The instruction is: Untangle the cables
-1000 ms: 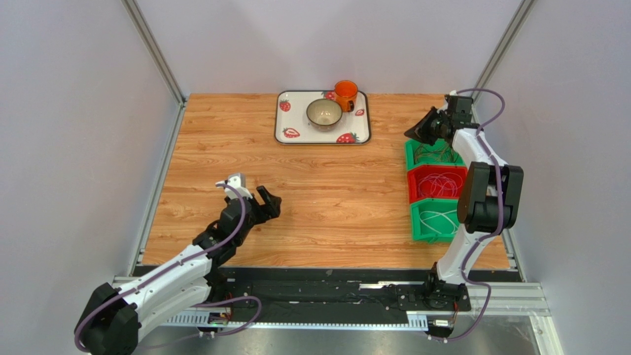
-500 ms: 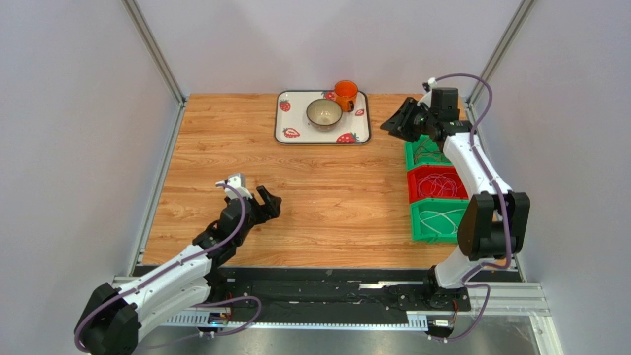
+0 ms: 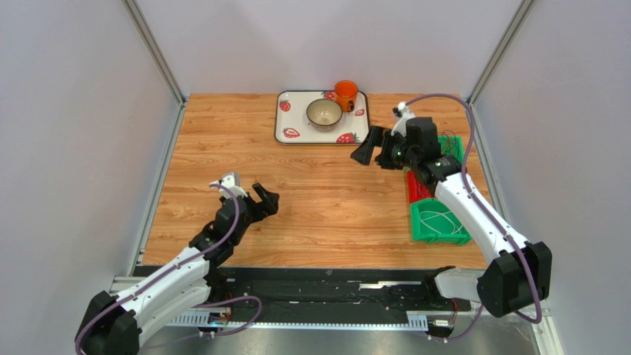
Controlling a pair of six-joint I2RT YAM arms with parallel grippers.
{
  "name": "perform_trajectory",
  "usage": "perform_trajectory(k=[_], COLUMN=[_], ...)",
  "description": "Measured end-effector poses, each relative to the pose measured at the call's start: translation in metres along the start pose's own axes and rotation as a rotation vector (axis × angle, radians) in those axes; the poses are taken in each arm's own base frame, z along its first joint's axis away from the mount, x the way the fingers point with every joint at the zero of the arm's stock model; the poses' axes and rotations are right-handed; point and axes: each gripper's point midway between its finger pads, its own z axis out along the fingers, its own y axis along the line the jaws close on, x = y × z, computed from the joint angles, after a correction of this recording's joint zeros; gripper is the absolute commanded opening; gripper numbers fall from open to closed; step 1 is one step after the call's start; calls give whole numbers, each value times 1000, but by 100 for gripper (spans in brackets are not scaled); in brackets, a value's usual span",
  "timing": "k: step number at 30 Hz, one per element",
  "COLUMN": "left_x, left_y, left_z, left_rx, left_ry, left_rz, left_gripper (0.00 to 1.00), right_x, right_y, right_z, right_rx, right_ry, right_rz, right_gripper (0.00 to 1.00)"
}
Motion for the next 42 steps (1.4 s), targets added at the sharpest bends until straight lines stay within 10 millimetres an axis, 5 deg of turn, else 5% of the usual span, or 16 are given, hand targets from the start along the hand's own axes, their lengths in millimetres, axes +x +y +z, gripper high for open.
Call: perform_trajectory(k=[10, 18, 24, 28, 34, 38, 42], left_x=[4, 13, 15, 14, 4, -37, -112], left_y=[6, 13, 12, 9, 3, -9, -12], left_z=[0, 5, 12, 15, 21, 17, 4], left_rx=[-7, -41, -69, -79, -114, -130, -213], left_ry=[-1, 34, 64, 74, 88, 12, -212], left_rz=[-31, -20, -14, -12, 23, 137, 250], left_gripper=[99, 97, 96, 95, 95, 99, 99], right_x=[93, 152, 201, 200, 184, 178, 176], right_y=[-14, 9, -10, -26, -25, -23, -20], right_z=[18, 31, 34, 34, 33, 32, 33], right_rx=[34, -12, 50, 100, 102, 92, 83], right_ry=[77, 117, 108, 49, -46, -79, -92], right_rz=[-45, -144, -249, -258, -246, -240, -237], right_gripper=[100, 100, 100, 100, 100, 100, 100])
